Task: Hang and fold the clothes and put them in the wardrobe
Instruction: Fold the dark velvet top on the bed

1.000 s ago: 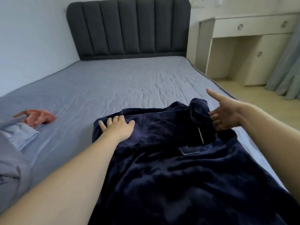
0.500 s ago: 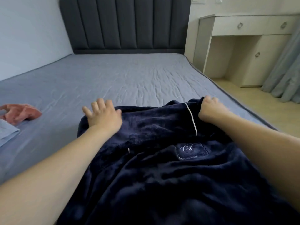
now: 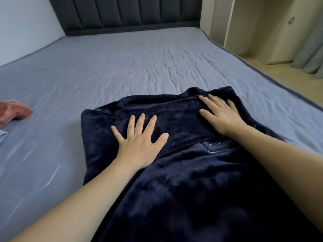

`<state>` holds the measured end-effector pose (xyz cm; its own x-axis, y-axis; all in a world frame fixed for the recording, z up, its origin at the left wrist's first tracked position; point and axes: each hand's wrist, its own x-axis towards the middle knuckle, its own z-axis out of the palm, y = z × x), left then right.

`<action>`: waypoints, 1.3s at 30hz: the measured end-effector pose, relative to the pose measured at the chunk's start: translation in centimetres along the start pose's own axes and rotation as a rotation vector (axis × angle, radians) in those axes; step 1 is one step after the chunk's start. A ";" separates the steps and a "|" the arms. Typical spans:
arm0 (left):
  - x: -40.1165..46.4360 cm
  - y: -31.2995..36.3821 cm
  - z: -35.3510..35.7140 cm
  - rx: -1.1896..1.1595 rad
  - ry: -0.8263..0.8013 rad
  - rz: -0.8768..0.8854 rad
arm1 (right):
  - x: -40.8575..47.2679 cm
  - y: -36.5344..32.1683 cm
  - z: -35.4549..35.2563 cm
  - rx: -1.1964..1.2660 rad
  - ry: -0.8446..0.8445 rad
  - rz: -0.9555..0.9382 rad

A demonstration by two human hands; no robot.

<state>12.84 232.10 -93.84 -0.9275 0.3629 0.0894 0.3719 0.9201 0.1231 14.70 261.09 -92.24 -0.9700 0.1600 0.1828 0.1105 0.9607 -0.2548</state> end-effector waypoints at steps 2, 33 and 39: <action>-0.2 0.0 -0.1 0.009 0.020 0.007 | -0.9 0.2 -0.7 -0.078 -0.001 0.049; -28.7 16.3 -12.0 0.345 -0.514 0.298 | -24.3 -1.5 -14.8 0.024 -0.736 0.079; -25.3 13.6 -11.9 0.440 -0.222 0.196 | -28.9 -6.1 -17.9 0.032 -1.033 0.074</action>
<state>41.80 233.70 -82.63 -0.8454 0.5132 -0.1482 0.5327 0.7894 -0.3051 45.98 254.67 -78.97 -0.6752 -0.0694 -0.7343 0.1860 0.9474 -0.2605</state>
